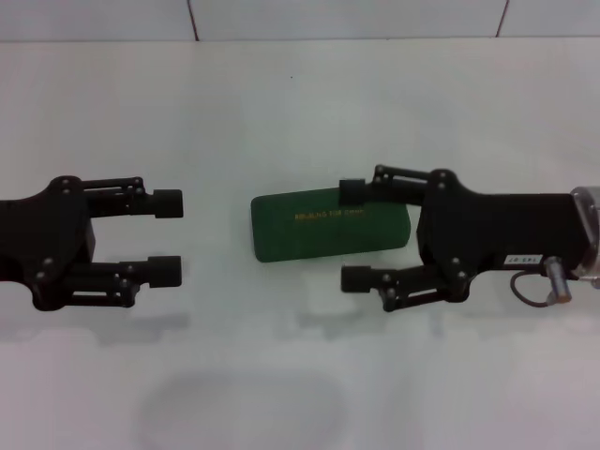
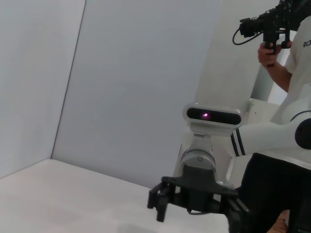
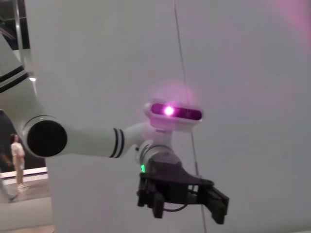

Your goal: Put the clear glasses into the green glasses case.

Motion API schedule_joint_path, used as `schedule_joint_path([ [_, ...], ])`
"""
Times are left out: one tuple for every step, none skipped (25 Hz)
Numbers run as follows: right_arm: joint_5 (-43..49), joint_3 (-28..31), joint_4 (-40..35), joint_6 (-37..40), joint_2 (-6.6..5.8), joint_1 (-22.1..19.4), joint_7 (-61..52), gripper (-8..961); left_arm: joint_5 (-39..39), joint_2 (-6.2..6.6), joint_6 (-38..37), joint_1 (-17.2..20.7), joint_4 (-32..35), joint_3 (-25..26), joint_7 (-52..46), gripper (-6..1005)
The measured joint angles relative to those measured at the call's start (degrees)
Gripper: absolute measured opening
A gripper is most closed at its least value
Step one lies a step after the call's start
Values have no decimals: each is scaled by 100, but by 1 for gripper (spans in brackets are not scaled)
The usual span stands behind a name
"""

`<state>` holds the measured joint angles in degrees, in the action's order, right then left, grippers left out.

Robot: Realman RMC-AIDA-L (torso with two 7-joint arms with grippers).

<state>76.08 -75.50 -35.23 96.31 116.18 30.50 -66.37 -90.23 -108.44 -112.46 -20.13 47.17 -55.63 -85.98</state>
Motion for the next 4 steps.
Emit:
schedule_joint_path([
  [-18,-63,7,-6,0,20,-12,876,0,6,-3,2,-2,2,-7,754],
  [-45,-148,13,-27,0,42,-22,876,1,9,-4,2,-4,3,-13,754],
  [-72,-222,18,-48,0,58,-29,876,1,10,-4,2,-5,4,-11,754],
  [-104,-319,18,-85,1,72,-36,876,-1,10,-4,0,-6,4,-6,754],
])
